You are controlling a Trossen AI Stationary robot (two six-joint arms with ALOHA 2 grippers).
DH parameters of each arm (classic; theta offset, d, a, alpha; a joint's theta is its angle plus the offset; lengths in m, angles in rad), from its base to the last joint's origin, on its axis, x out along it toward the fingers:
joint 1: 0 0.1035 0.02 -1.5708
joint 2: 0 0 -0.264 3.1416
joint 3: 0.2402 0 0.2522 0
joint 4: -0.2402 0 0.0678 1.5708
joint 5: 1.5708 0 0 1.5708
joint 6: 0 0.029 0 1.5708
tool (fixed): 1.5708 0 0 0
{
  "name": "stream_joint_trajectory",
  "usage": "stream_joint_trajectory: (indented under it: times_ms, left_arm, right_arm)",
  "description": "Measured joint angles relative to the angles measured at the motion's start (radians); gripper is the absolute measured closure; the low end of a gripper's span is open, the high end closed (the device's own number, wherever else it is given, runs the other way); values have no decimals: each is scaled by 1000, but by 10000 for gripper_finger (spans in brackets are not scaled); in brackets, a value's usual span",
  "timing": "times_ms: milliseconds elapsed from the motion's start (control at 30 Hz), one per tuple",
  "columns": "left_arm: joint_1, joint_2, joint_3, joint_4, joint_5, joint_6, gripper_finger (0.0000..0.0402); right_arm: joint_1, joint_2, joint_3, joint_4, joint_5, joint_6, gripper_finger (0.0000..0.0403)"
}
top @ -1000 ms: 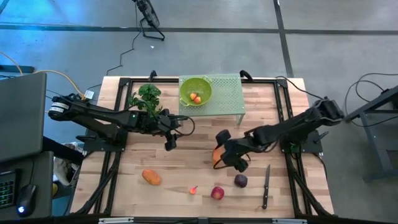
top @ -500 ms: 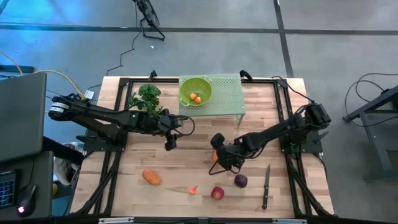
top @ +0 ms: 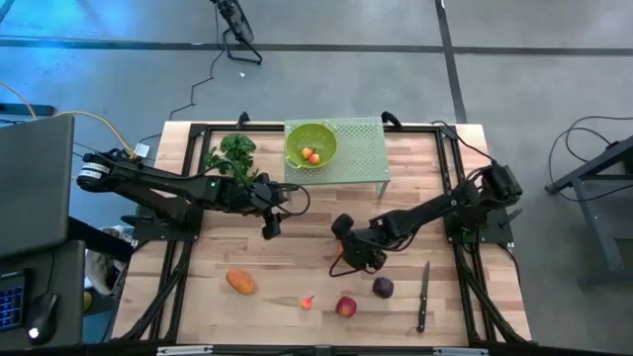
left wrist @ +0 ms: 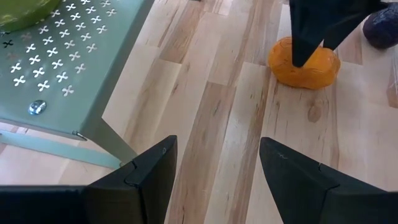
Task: Pick & Place Fruit
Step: Put the right yellow mango into the green strainer bowl on the shelf
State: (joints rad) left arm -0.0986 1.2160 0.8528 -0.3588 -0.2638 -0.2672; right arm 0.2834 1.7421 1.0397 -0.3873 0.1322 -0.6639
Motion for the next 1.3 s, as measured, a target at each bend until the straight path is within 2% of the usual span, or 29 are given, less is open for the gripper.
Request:
stream_joint_trajectory:
  times_ms: [333, 467, 833, 1067, 1300]
  left_arm:
    - [0, 0, 0, -3, 0, 0, 179]
    - [0, 0, 1, -2, 0, 0, 179]
    - [0, 0, 1, -38, 1, 0, 179]
    - [0, -1, 1, -68, 1, 0, 179]
    - [0, -3, 1, -74, 1, 0, 179]
  right_arm:
    - [-6, 64, -1, 24, 22, -43, 21]
    - [-19, 64, -1, 22, 25, -41, 45]
    - [-30, 64, -1, 22, 30, -5, 149]
    - [-30, 64, 0, 26, 29, 92, 178]
    - [-29, 64, 0, 26, 27, 165, 184]
